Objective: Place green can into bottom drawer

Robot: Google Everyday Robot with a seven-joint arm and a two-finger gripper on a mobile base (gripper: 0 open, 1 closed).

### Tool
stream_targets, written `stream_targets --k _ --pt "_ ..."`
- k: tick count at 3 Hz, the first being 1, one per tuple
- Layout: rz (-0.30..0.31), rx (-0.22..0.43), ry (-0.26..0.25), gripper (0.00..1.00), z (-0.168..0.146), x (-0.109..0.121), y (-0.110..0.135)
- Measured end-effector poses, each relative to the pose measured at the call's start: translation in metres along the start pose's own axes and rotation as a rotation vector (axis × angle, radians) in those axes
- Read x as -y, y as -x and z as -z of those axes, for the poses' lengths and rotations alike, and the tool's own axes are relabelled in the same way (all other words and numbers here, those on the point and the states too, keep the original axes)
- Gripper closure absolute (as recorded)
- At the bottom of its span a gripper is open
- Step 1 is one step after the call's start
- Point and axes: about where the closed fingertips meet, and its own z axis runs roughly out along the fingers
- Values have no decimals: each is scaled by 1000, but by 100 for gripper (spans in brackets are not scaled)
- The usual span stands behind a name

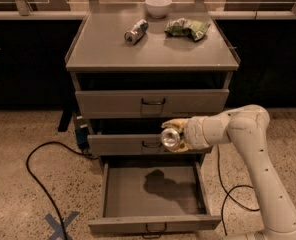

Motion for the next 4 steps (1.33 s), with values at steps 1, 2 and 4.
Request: stream_targets --k 1,2,4 --pt "-126 31 43 100 -40 -70 -22" --pt "-240 72 93 100 -76 -138 -37" --pt "-316 80 112 100 -88 -174 -47"
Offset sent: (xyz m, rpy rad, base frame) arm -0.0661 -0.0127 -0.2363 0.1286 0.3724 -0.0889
